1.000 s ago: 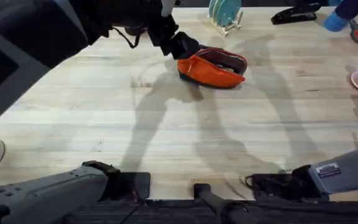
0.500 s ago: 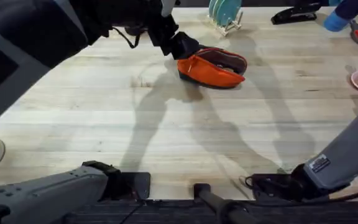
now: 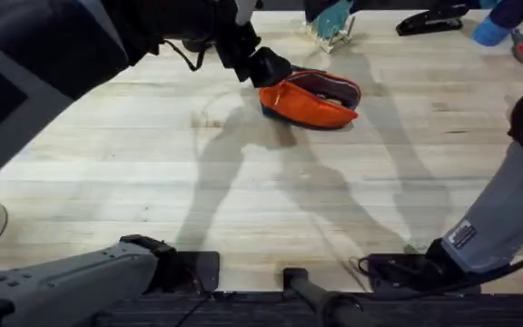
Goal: Unzip the bag, pick up the pens from the table one at a time and place them inside, then zip the bag closed.
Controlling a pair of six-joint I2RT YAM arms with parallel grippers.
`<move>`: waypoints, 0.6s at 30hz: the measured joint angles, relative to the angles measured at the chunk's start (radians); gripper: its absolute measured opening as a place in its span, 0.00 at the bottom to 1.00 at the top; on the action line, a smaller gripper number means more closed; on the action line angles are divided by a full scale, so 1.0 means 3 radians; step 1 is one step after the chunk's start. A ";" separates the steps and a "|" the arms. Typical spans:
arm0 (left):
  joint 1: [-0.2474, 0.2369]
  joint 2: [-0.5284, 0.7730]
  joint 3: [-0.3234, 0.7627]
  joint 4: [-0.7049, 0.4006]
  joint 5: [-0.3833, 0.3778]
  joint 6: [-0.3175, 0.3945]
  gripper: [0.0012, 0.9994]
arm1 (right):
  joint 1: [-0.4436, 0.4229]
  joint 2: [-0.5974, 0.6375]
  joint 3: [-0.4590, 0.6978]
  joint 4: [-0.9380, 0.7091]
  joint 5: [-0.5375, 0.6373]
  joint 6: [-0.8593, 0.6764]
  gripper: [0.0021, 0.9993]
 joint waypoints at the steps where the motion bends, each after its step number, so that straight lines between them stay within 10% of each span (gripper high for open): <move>1: 0.0000 0.0000 0.0000 -0.0003 0.0000 0.0000 0.99 | -0.0001 0.0012 0.0001 0.0001 0.0000 0.0000 1.00; 18: 0.0000 0.0000 0.0000 -0.0009 0.0000 0.0000 1.00 | 0.0083 0.0123 0.0006 -0.0057 0.0000 0.0015 1.00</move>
